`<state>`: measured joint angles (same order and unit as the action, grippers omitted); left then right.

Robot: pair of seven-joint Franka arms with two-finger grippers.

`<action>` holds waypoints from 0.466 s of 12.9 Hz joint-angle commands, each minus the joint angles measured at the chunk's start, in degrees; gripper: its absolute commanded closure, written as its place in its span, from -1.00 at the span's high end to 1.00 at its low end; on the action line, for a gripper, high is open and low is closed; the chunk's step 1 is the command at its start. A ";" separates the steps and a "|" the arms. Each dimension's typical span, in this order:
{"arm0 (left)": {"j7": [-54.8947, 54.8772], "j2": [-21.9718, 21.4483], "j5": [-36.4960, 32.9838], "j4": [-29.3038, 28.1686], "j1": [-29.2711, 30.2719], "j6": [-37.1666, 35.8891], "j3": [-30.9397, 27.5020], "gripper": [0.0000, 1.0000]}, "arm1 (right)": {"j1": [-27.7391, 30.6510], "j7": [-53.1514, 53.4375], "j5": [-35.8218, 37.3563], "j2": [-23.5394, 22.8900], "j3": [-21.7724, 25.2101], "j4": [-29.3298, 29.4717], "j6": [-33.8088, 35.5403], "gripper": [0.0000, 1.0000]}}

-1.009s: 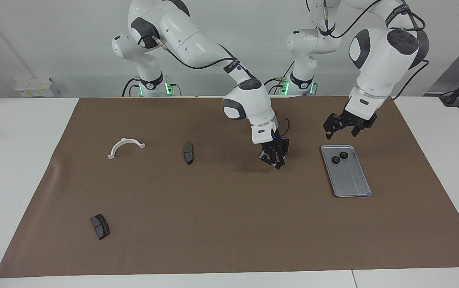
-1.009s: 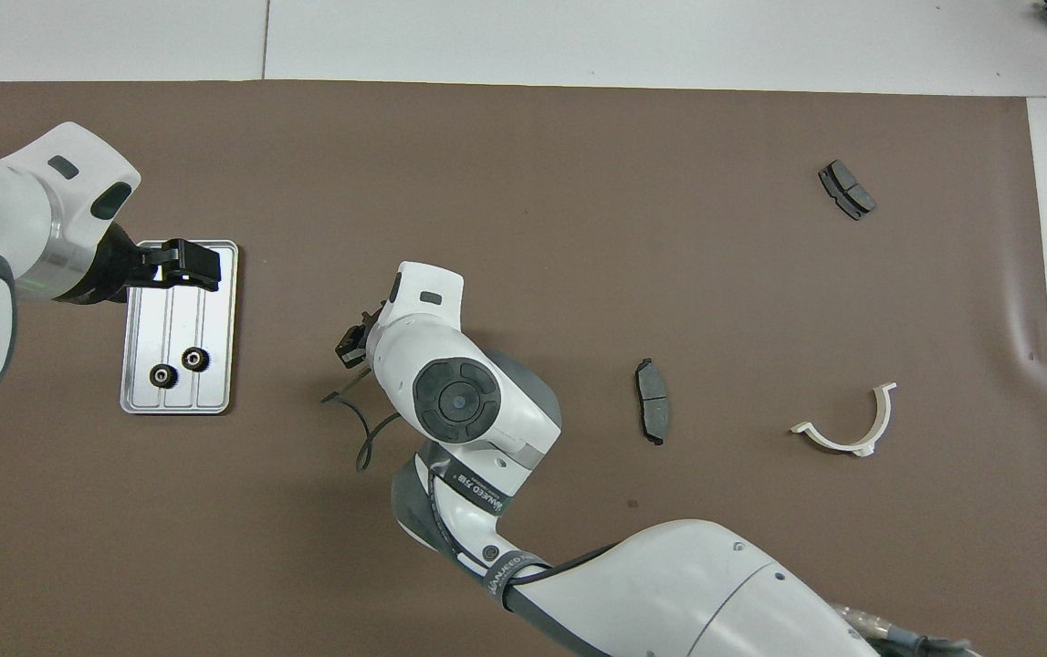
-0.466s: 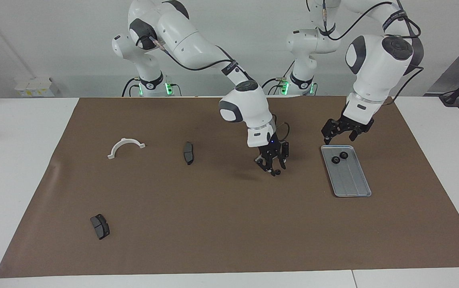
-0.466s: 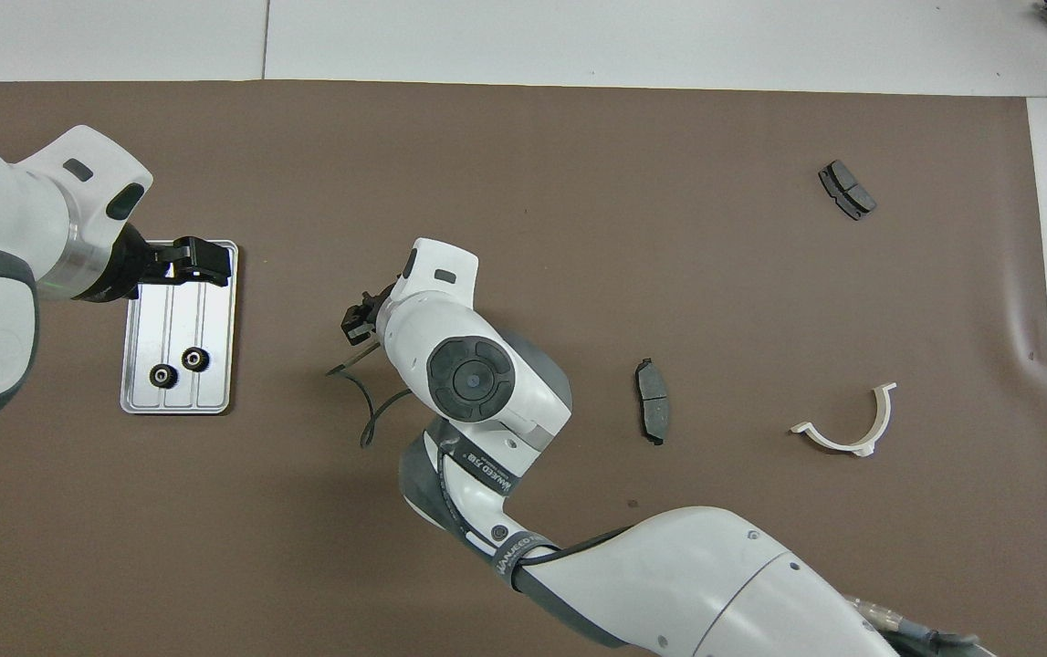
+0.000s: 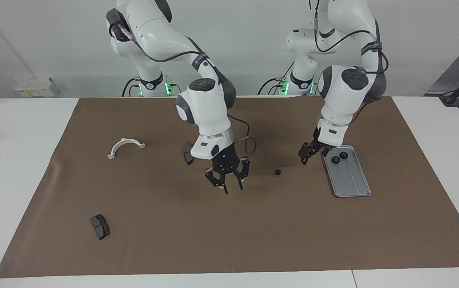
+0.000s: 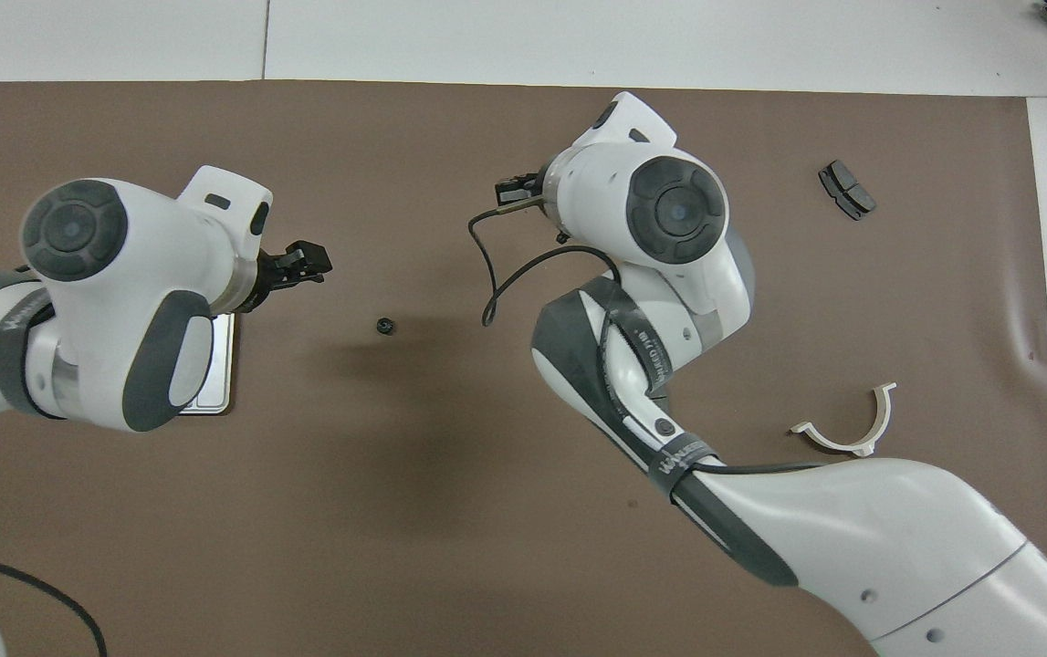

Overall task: Pick bearing gear from pile to tray
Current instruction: 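Grasp the third bearing with the left gripper while the right gripper withdraws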

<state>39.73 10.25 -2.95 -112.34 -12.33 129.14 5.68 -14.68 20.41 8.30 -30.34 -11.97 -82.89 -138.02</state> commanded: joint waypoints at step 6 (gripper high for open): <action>18.36 10.32 -6.36 1.69 -8.32 6.83 -0.85 0.60 | 19.14 -16.97 -8.46 10.98 -3.85 -0.78 28.13 -0.01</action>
<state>54.63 20.19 -7.88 -110.61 -19.17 135.17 5.71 1.73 6.29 2.18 -23.24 -14.56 -82.47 -114.87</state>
